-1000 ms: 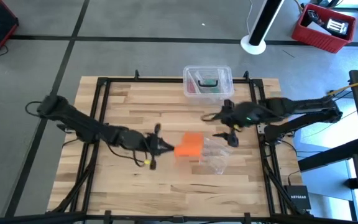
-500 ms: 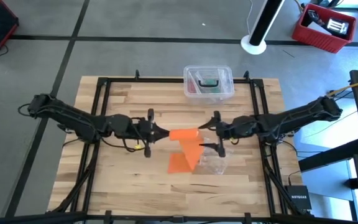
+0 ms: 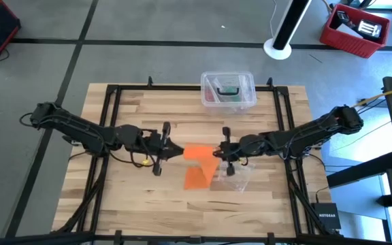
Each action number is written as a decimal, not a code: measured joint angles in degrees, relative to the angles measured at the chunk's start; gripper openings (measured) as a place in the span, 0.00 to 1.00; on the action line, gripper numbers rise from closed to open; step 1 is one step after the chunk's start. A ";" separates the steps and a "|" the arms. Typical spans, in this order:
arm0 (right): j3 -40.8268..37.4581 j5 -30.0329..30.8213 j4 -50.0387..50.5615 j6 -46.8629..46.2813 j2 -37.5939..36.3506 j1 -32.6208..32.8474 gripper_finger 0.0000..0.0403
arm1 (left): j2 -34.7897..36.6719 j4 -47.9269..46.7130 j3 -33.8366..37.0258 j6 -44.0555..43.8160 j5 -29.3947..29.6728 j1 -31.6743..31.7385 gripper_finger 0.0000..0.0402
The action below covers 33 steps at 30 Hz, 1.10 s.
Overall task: Roll bandage
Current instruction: Roll the orange bandage
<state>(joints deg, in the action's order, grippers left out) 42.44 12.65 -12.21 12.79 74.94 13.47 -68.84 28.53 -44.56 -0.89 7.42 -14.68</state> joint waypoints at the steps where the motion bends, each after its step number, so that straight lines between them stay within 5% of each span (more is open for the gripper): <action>1: 0.00 1.73 -0.35 0.87 0.00 0.00 0.04 | 0.00 -0.04 0.00 -0.29 -2.44 0.00 0.00; 6: 0.02 6.81 -2.06 4.30 0.00 -0.48 0.01 | -0.48 4.10 0.00 -0.30 -16.68 0.09 0.00; 10: 0.09 7.10 -5.71 4.23 0.72 -1.18 0.02 | -0.74 9.18 0.02 2.71 -18.85 0.16 0.00; 14: 0.09 5.11 -8.28 3.59 1.92 -1.05 0.01 | -0.83 12.28 0.04 7.13 -14.64 1.18 0.00; 25: 0.68 4.43 -6.79 -5.67 2.14 5.75 0.01 | -0.11 10.76 0.02 19.36 9.68 3.16 0.00; 33: 3.70 9.33 -3.75 -8.34 2.08 7.08 0.02 | -0.11 10.23 0.02 22.35 11.95 2.39 0.00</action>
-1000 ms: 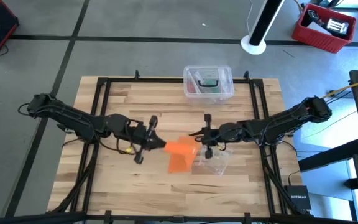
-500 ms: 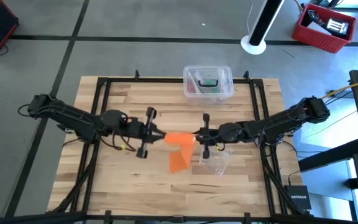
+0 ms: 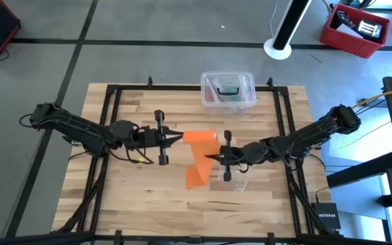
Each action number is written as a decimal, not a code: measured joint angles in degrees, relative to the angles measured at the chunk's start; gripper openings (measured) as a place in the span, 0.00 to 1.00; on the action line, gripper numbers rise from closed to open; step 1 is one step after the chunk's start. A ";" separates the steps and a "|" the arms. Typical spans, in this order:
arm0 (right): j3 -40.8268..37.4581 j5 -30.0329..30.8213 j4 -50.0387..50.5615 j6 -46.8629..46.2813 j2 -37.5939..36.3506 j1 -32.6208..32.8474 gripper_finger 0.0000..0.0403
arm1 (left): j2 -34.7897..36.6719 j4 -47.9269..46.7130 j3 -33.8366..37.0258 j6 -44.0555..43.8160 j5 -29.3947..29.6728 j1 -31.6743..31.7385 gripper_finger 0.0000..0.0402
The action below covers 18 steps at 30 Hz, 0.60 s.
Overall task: Roll bandage
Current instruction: Roll the orange bandage
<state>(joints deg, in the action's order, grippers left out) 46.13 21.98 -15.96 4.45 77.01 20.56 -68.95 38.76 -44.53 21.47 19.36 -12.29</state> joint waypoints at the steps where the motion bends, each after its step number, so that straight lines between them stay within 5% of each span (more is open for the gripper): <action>1: 0.44 -1.07 -0.11 -0.34 0.00 0.01 0.02 | 0.00 -0.37 0.00 0.92 1.99 -0.13 0.00; 7: 2.97 -4.98 -0.05 -3.34 -0.02 0.90 0.01 | -0.04 -0.43 0.00 5.88 13.19 -0.03 0.00; 18: 13.32 -8.10 2.15 -8.82 -0.02 0.80 0.02 | -1.38 -7.50 0.02 7.55 19.96 -0.10 0.00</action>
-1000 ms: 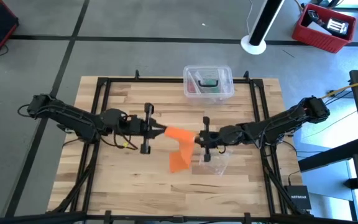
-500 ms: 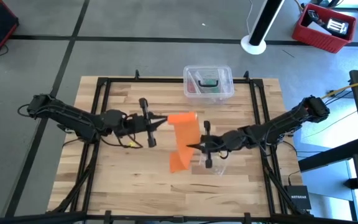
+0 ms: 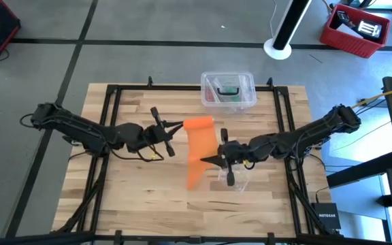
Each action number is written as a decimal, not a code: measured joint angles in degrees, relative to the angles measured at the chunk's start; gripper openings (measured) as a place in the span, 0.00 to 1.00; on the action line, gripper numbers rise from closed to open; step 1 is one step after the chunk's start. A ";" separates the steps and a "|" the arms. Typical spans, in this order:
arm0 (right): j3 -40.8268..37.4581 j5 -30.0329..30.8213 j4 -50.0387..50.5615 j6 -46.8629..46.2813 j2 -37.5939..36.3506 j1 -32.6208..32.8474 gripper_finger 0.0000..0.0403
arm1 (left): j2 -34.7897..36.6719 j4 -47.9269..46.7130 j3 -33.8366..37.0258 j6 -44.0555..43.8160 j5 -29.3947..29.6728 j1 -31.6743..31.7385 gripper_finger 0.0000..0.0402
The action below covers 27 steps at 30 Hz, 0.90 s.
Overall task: Roll bandage
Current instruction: Roll the orange bandage
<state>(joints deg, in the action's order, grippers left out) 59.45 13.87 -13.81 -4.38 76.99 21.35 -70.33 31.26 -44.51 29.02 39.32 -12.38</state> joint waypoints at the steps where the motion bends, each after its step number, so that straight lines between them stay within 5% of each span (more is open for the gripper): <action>1: 1.46 0.02 1.15 -0.04 0.00 -0.01 0.01 | -0.50 -0.58 0.00 -0.02 0.14 -0.01 0.00; 12: 9.68 2.91 10.51 -2.98 0.02 -7.10 0.02 | -8.96 -2.26 0.00 -0.25 0.39 -5.24 0.00; 18: 9.65 -3.86 19.67 -13.24 1.91 -15.05 0.04 | -14.83 -2.31 0.04 -5.01 0.58 -7.87 0.00; 27: 9.63 -17.09 27.96 -18.22 11.32 -20.87 0.37 | -23.67 -2.35 0.13 -19.09 0.45 -9.93 0.00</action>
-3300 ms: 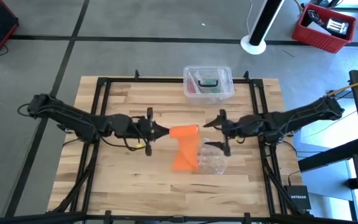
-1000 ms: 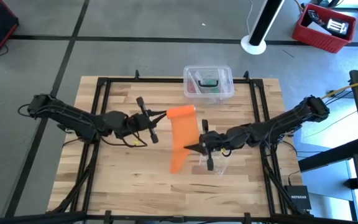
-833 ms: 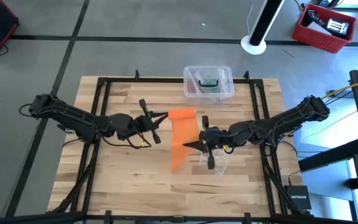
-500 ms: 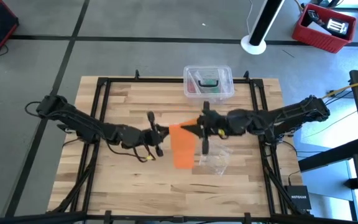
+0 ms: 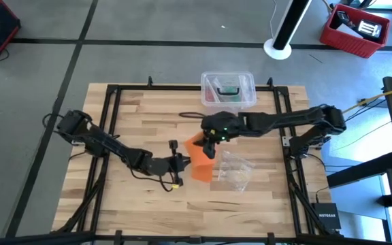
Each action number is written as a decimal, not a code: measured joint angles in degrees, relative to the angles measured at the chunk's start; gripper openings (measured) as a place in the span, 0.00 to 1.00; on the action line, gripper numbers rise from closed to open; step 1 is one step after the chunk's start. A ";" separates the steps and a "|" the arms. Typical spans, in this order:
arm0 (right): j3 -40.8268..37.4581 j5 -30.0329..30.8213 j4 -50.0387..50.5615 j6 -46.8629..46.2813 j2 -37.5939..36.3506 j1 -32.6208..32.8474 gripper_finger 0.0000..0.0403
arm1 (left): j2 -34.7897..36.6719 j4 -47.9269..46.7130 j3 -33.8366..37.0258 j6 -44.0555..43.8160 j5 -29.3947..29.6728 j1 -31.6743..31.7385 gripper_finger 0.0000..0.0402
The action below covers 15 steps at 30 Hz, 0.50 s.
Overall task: Roll bandage
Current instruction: Roll the orange bandage
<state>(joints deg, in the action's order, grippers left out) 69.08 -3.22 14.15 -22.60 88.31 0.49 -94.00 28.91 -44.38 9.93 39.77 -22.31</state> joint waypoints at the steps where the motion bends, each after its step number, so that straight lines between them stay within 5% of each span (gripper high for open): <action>1: 0.00 -1.32 0.38 -0.41 0.81 -0.38 0.42 | -0.87 0.16 -0.02 -1.71 -0.10 -0.13 0.00; 8: 0.00 -3.67 4.40 -2.79 3.54 -0.56 0.67 | -4.78 0.08 0.02 -12.78 -0.16 -0.21 0.00; 15: 0.00 -3.85 5.83 -2.73 3.56 -0.87 0.77 | -5.81 -0.44 -0.07 -17.86 -0.44 1.36 0.00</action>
<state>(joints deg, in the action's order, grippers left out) 69.08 -7.06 19.99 -25.32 91.87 -0.38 -99.81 28.47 -44.45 -7.93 39.33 -20.95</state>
